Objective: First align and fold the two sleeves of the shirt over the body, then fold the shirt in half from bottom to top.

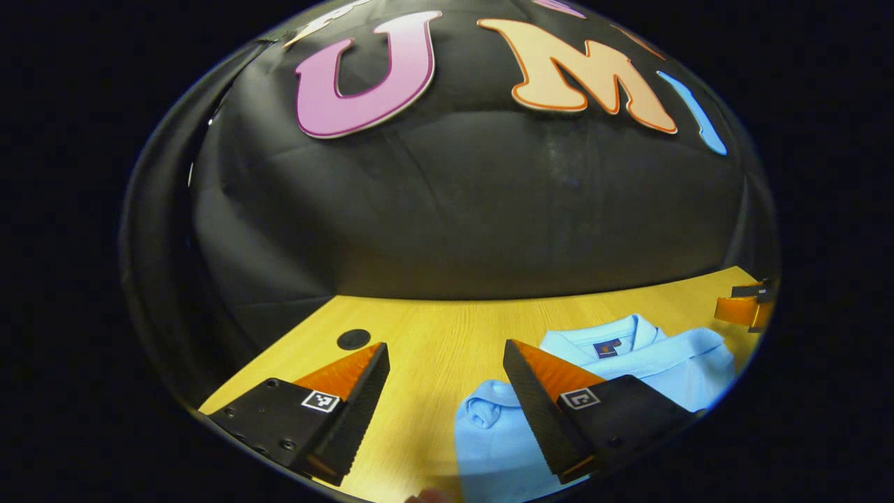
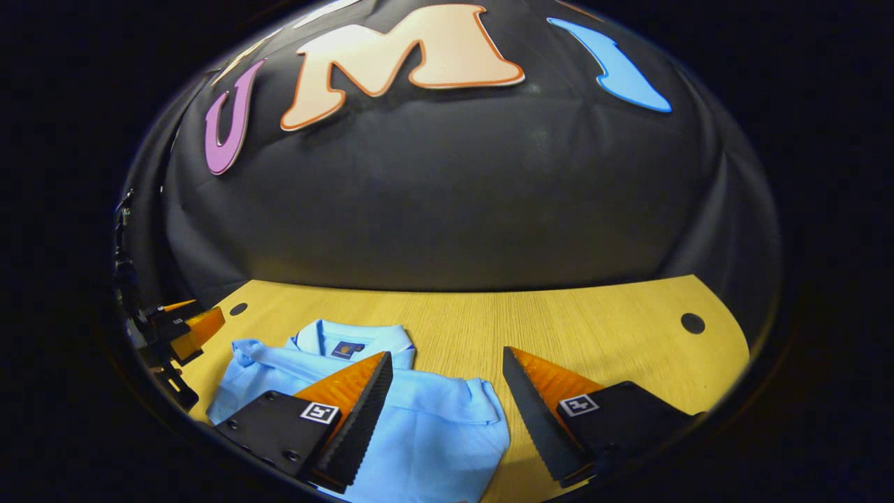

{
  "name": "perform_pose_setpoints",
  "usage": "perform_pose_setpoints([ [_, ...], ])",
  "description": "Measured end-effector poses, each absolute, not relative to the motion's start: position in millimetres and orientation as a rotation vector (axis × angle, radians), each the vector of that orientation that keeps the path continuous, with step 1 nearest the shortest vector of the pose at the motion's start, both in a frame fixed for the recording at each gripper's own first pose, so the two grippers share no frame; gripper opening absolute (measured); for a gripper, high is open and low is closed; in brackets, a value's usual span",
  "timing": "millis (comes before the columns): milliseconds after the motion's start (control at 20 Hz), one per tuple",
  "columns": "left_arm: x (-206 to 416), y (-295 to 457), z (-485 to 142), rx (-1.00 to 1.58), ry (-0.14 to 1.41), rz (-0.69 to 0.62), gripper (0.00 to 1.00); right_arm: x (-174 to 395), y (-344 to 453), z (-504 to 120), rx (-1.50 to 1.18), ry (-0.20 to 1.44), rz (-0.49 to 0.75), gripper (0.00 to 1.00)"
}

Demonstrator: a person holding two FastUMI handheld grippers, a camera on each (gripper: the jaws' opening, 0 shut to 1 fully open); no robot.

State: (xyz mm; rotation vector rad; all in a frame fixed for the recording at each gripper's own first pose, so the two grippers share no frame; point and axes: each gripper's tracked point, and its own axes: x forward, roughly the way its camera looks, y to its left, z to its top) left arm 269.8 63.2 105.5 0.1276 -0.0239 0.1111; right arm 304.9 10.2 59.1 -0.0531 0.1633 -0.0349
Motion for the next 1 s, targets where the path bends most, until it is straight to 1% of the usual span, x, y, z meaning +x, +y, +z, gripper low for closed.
perform_pose_setpoints([
  [250, 226, 54, 117, 0.085, -0.061, 0.077, 0.97, 263, 26, 71, -0.065, 0.131, 0.0, 0.98],
  [450, 200, 51, 111, 0.065, -0.051, 0.073, 0.97, 232, 29, 72, -0.088, 0.113, 0.005, 0.98],
  [1000, 151, 40, 119, 0.122, -0.1, 0.078, 0.97, 182, 26, 78, -0.051, 0.05, 0.005, 0.99],
])
